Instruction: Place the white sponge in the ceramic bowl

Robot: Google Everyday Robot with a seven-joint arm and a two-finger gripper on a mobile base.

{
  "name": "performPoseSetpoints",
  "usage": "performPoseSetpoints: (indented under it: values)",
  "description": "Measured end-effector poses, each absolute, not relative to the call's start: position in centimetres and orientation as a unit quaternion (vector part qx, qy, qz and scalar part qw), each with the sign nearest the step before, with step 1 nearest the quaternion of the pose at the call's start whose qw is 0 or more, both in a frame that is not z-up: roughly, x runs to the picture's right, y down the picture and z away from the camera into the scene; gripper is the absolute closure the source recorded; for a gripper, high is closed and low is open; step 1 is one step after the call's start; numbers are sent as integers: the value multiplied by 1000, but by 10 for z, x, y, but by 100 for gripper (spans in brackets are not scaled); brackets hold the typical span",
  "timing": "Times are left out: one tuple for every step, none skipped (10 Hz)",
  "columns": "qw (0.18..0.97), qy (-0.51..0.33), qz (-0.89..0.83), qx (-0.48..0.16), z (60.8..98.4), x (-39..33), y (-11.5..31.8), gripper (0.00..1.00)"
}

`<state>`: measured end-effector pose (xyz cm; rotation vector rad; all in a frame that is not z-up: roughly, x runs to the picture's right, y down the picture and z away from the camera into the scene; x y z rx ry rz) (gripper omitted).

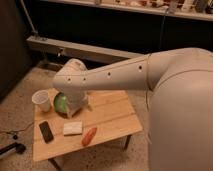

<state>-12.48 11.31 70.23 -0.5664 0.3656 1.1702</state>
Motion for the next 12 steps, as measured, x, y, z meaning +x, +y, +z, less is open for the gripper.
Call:
performPoseSetpoints:
  values:
    - [781, 169, 541, -262, 702, -125, 113, 35]
    - [784, 167, 538, -262, 702, -125, 113, 35]
    - [798, 154, 522, -261, 701, -129, 112, 35]
    - [816, 138, 497, -260, 700, -135, 112, 35]
    - [842, 115, 458, -260, 697, -145, 113, 35]
    - [870, 83, 407, -265, 692, -159, 118, 35]
    - [887, 61, 371, -269, 687, -168, 121, 35]
    - [900, 41, 338, -271, 683, -174, 123, 35]
    - [917, 15, 290, -273, 677, -182, 127, 35]
    - [926, 2, 262, -272, 675, -185, 130, 35]
    - [934, -10, 230, -272, 675, -188, 133, 35]
    - [939, -15, 212, -272, 676, -188, 136, 35]
